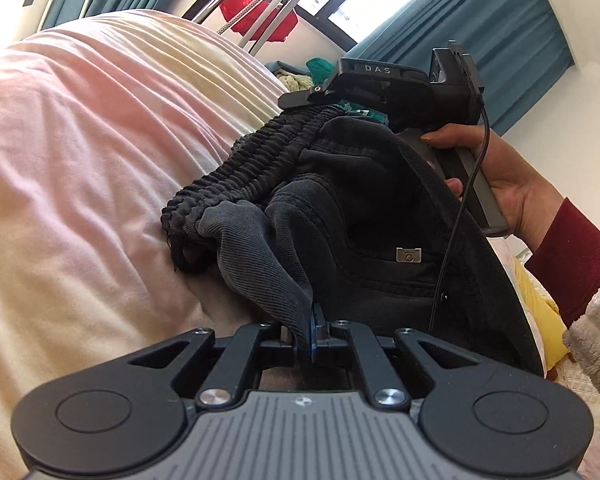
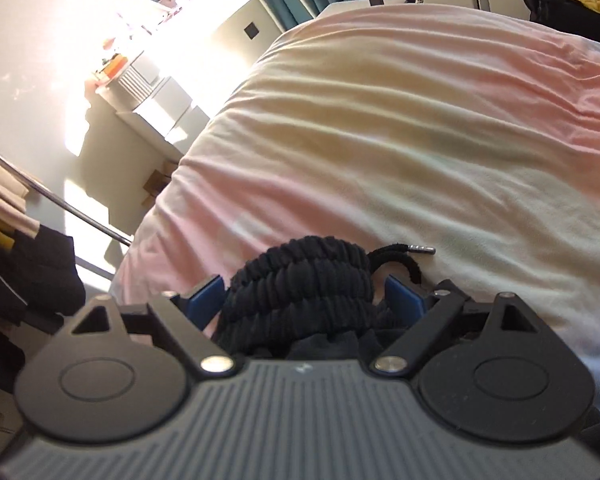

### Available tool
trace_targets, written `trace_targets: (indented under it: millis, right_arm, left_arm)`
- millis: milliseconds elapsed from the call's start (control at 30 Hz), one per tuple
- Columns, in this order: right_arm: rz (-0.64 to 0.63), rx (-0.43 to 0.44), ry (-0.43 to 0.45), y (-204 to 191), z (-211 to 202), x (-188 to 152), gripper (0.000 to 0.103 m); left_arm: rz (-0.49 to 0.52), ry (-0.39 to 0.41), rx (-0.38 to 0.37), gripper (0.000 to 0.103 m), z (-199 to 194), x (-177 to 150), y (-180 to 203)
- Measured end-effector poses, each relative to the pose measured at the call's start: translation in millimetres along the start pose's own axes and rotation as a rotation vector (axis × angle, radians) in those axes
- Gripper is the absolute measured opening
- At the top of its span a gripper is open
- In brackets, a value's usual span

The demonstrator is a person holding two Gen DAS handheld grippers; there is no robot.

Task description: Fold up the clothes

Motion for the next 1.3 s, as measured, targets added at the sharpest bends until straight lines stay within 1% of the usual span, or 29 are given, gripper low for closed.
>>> trace_targets:
  millis: [33, 67, 100, 133, 167, 233, 367, 433, 533, 600, 633, 667, 700, 733, 767, 800, 833, 867, 900, 933, 967, 1033, 1067, 1133, 1200, 1267, 1300]
  right_arm:
    - [-0.021, -0.026, -0.01, -4, 3, -6, 0.068]
    - [-0.025, -0.046, -0.002, -6, 2, -10, 0.06]
    - [-0.024, -0.064, 0.01, -8, -1, -15, 0.04]
    - [-0.023, -0.082, 0.021, -9, -3, -19, 0.029]
    - [-0.018, -0.086, 0.041, -11, -8, -23, 0.027]
    - [-0.036, -0.112, 0.109, -20, -31, -37, 0.023]
    - [-0.021, -0.097, 0.27, -45, -87, -72, 0.021]
    - [0.005, -0.084, 0.372, -59, -123, -98, 0.021]
    - [0.041, -0.09, 0.488, -71, -167, -141, 0.02]
    - [0.078, -0.097, 0.559, -74, -192, -172, 0.02]
    - [0.099, -0.103, 0.596, -74, -205, -190, 0.02]
    - [0.125, -0.097, 0.629, -72, -214, -209, 0.02]
    - [0.156, -0.094, 0.653, -69, -219, -228, 0.02]
    - [0.187, -0.094, 0.675, -66, -223, -247, 0.02]
    - [0.195, -0.1, 0.675, -67, -221, -257, 0.02]
    - [0.197, -0.109, 0.669, -70, -218, -265, 0.02]
    - [0.2, -0.117, 0.663, -72, -214, -273, 0.02]
    - [0.202, -0.126, 0.657, -74, -211, -282, 0.02]
    - [0.204, -0.134, 0.651, -77, -207, -290, 0.02]
    - [0.207, -0.142, 0.645, -79, -204, -298, 0.02]
    - [0.209, -0.151, 0.639, -81, -200, -306, 0.021]
    - [0.214, -0.167, 0.627, -86, -193, -323, 0.021]
    - [0.216, -0.176, 0.621, -88, -190, -331, 0.022]
    - [0.221, -0.192, 0.609, -93, -183, -348, 0.023]
    - [0.226, -0.209, 0.597, -97, -176, -364, 0.023]
    - [0.23, -0.225, 0.585, -102, -169, -381, 0.023]
    - [0.225, -0.228, 0.586, -105, -169, -385, 0.023]
  left_arm:
    - [-0.015, -0.011, -0.004, 0.006, 1, 1, 1]
    - [-0.026, -0.016, -0.009, 0.006, 2, 4, -1]
    - [-0.036, -0.022, -0.014, 0.006, 3, 6, -2]
    - [-0.039, -0.019, -0.014, 0.006, 3, 7, -3]
    - [-0.044, -0.021, -0.016, 0.006, 4, 7, -4]
    - [-0.047, -0.025, -0.02, 0.006, 3, 8, -5]
    - [-0.006, -0.018, -0.006, 0.006, 3, 7, 2]
    - [0.026, -0.01, 0.007, 0.007, 3, 6, 8]
    - [0.077, 0.01, 0.027, 0.009, 2, 3, 17]
    - [0.112, 0.026, 0.04, 0.013, 0, 0, 24]
    - [0.134, 0.036, 0.05, 0.014, -3, -1, 28]
    - [0.157, 0.047, 0.061, 0.017, -5, -3, 31]
    - [0.182, 0.062, 0.072, 0.023, -9, -10, 36]
    - [0.2, 0.08, 0.077, 0.026, -10, -18, 41]
    - [0.218, 0.097, 0.081, 0.036, -12, -26, 46]
    - [0.225, 0.106, 0.078, 0.041, -16, -28, 46]
    - [0.228, 0.116, 0.07, 0.042, -24, -31, 46]
    - [0.223, 0.132, 0.058, 0.048, -30, -33, 44]
    - [0.208, 0.15, 0.043, 0.056, -40, -34, 42]
    - [0.193, 0.168, 0.029, 0.06, -49, -36, 41]
    - [0.172, 0.182, 0.014, 0.067, -56, -35, 38]
    - [0.086, 0.207, -0.023, 0.073, -69, -33, 28]
    - [0.029, 0.207, -0.036, 0.078, -71, -32, 22]
    - [-0.078, 0.187, -0.038, 0.079, -76, -30, 14]
    - [-0.15, 0.175, -0.034, 0.079, -73, -28, 4]
    - [-0.184, 0.169, -0.03, 0.078, -59, -26, -6]
    - [-0.184, 0.168, -0.019, 0.077, -53, -26, -9]
Point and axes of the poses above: each gripper's, at about its wrist camera, not at the fingertips, and z roughly the way its jaws point, y to its right, x to its top, the point moved 1 cm from there along z, roughly the way its jaws point, and after that the axes turned 2 degrees about -x, right-handed, at the moved point
